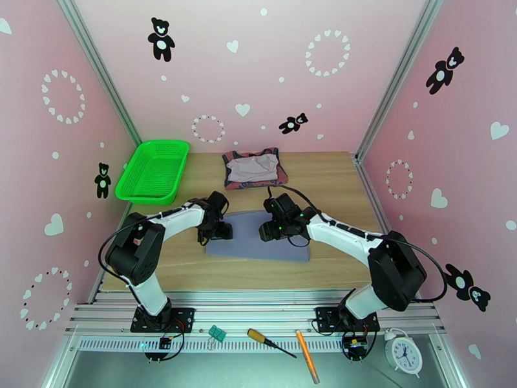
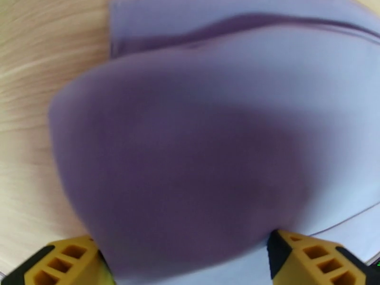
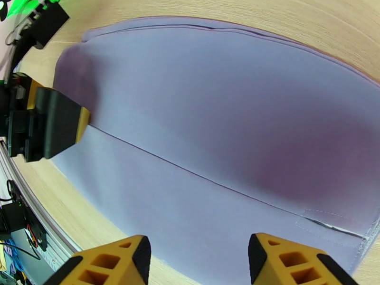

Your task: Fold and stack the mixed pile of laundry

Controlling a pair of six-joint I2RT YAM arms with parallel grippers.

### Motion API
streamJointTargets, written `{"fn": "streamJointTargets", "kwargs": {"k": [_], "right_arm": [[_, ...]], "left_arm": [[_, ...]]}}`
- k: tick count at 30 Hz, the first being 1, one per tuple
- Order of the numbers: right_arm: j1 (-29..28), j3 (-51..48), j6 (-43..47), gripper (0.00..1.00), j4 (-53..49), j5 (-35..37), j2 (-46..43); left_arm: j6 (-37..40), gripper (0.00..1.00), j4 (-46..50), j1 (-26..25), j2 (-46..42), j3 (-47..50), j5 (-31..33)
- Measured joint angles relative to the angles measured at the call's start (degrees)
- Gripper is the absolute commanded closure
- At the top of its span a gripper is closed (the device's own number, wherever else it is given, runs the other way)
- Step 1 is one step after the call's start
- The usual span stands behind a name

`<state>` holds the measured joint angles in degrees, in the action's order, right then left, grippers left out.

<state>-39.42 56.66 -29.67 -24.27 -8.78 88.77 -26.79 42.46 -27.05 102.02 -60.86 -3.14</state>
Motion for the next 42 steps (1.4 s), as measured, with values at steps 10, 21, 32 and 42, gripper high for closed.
{"fn": "streamJointTargets", "kwargs": {"k": [10,21,32,42], "right_arm": [[0.0,0.0,-2.78,0.47,1.81,-2.23,0.94],[-4.0,1.49,-16.7,0.91,13.53,-10.95,14.91],[-7.43,10.49,-22.45,1.0,19.15,-12.57,25.86],[-3.58,8.09,-14.69,0.57,2.62,-0.11,11.93]], "left_arm": [[0.13,1.0,0.31,0.63,1.64,-1.42,-1.22],[0.61,1.0,6.38,0.04,-2.95,-3.13,2.8],[1.18,1.0,16.26,-4.28,-11.26,-11.72,6.99],[1.29,1.0,21.59,-6.49,-8.76,-17.66,10.1]]}}
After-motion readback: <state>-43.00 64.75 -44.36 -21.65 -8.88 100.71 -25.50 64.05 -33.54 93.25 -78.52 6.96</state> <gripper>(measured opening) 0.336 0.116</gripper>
